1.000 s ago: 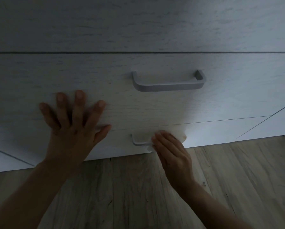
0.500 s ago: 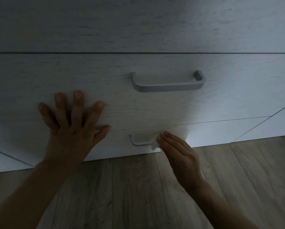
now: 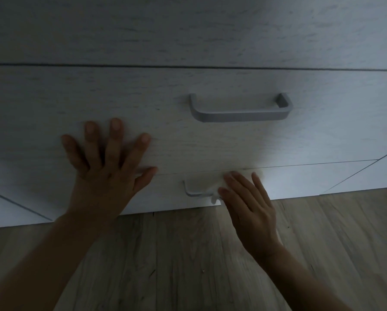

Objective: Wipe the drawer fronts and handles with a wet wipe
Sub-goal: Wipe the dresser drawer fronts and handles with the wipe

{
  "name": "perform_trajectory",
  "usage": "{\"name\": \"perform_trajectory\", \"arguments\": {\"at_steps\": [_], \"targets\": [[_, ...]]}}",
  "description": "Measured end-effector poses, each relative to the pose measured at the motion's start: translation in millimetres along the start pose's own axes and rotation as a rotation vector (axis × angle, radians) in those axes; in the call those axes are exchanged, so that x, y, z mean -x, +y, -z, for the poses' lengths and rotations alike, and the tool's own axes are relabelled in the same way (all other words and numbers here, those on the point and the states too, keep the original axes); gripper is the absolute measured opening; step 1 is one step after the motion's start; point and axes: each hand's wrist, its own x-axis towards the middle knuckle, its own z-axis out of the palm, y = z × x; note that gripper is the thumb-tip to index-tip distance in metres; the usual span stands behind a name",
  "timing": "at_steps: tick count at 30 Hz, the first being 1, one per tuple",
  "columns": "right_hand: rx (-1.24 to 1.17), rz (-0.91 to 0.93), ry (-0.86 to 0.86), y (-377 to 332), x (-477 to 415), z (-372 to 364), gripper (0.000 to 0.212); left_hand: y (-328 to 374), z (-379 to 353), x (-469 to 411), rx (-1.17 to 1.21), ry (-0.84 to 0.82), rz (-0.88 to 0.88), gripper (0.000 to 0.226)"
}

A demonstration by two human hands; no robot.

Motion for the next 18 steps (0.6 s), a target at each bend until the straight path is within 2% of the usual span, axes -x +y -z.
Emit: {"name": "perform_trajectory", "arguments": {"at_steps": [3,13,18], "targets": [[-0.025,0.045,-0.034,2,1,-2,0.012,0,-1,1,0.001,-0.002,0.003,0.085],[-0.085,0.083,-0.086,-17,-12,-6,0.020,-1,-2,2,0.008,-0.002,0.004,0.085],[-0.131,-0.057,-0.026,-6,-4,1,0.017,0,-2,1,-0.002,0.001,0.001,0.085]]}}
